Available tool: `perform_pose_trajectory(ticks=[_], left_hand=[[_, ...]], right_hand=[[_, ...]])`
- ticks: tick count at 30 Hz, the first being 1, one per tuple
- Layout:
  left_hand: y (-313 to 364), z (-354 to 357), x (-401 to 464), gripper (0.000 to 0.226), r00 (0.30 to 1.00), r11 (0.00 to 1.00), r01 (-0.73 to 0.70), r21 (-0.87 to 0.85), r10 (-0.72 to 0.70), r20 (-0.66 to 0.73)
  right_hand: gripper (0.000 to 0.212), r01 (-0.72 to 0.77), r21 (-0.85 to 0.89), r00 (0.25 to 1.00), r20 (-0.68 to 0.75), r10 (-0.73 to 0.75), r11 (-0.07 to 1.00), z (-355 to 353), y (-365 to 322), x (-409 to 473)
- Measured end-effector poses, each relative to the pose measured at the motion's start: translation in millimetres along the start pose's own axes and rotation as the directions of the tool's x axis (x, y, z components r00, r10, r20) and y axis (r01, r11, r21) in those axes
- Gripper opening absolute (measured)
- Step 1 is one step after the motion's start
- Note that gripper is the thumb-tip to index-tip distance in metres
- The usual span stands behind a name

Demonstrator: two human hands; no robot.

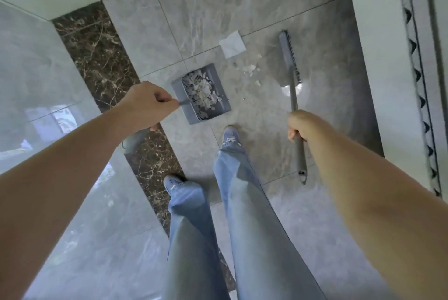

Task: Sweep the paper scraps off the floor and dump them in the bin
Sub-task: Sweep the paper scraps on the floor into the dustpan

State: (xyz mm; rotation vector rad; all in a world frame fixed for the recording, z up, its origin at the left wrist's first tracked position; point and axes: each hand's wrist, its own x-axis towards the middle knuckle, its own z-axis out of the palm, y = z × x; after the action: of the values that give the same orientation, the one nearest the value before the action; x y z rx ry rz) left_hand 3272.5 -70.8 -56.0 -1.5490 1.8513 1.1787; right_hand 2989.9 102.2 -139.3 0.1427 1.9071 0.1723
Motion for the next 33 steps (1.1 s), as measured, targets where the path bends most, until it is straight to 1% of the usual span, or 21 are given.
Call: perform_pose_trajectory(ticks=[1,2,3,6,8,9,11,13,15,17,19,20,22,24,26,30,31,33], left_hand=[[9,3,3,0.035,1.000,1.000,-0.008,0.000,0.008,-0.003],[19,7,6,0.034,1.000,1.000,-0.016,-0.001,0.016,-0.002],[28,10,7,0.033,1.000,1.000,-0.022,-0.012,0.021,-0.007],[50,15,8,0.030,0.999,0.998,-0.048,-0.036,0.048,-0.004],[61,19,9,0.034,0.998,0.996,-0.062,-0.057,0.063,0.004],[66,20,10,0.036,0.998,0.996,-0.060,-0.064,0.060,0.005],[70,22,12,0.038,0.999,0.997,-0.051,-0.063,0.051,-0.003],[71,22,13,0.044,0.998,0.996,-0.055,-0.069,0.054,-0.020],[71,21,14,0.048,0.998,0.995,-0.061,-0.073,0.059,-0.030],[72,21,13,0.049,0.998,0.997,-0.052,-0.063,0.050,-0.030],[71,20,12,0.051,0.999,0.997,-0.041,-0.062,0.039,-0.029],[68,18,12,0.052,0.999,0.998,-0.032,-0.057,0.031,-0.026],[61,8,8,0.050,1.000,0.999,-0.020,-0.032,0.019,-0.016],[54,-13,5,0.041,1.000,1.000,0.000,-0.004,0.000,-0.021],[48,-37,3,0.034,1.000,1.000,0.003,0.018,-0.002,-0.027],[40,-88,12,0.027,0.999,0.998,-0.006,0.057,0.009,-0.044],[39,-98,18,0.028,0.999,0.998,0.001,0.062,0.001,-0.042],[38,-118,34,0.031,0.999,0.997,0.012,0.083,-0.009,-0.032]], right_hand=[[0.022,-0.023,-0.001,1.000,0.011,0.023,1.000,8,1,8],[0.022,-0.077,0.048,0.996,0.044,0.075,0.996,16,4,8],[0.022,-0.105,0.080,0.991,0.092,0.098,0.991,28,11,2],[0.029,-0.128,0.209,0.968,0.240,0.076,0.970,50,41,-26],[0.034,-0.111,0.282,0.969,0.245,0.040,0.953,51,60,-40],[0.034,-0.087,0.314,0.975,0.222,0.016,0.945,50,66,-39],[0.032,-0.070,0.299,0.985,0.170,0.019,0.952,41,72,-36],[0.032,-0.014,0.191,0.993,0.118,-0.009,0.981,31,68,-28],[0.035,0.012,0.160,0.992,0.121,-0.032,0.987,29,54,-24],[0.034,-0.077,0.158,0.982,0.183,0.047,0.985,35,43,-19],[0.034,-0.171,0.116,0.954,0.269,0.134,0.978,39,41,-26],[0.036,-0.162,0.159,0.947,0.303,0.108,0.974,42,43,-31],[0.039,-0.114,0.238,0.948,0.316,0.034,0.964,43,53,-43],[0.039,-0.101,0.310,0.954,0.300,0.003,0.945,35,55,-54],[0.037,-0.064,0.331,0.969,0.245,-0.020,0.941,24,48,-54],[0.038,0.107,0.240,0.989,0.075,-0.129,0.965,-8,9,-50],[0.037,0.110,0.241,0.991,0.051,-0.126,0.964,-13,-4,-47],[0.030,0.060,0.250,0.998,-0.004,-0.061,0.966,-23,-34,-31]])
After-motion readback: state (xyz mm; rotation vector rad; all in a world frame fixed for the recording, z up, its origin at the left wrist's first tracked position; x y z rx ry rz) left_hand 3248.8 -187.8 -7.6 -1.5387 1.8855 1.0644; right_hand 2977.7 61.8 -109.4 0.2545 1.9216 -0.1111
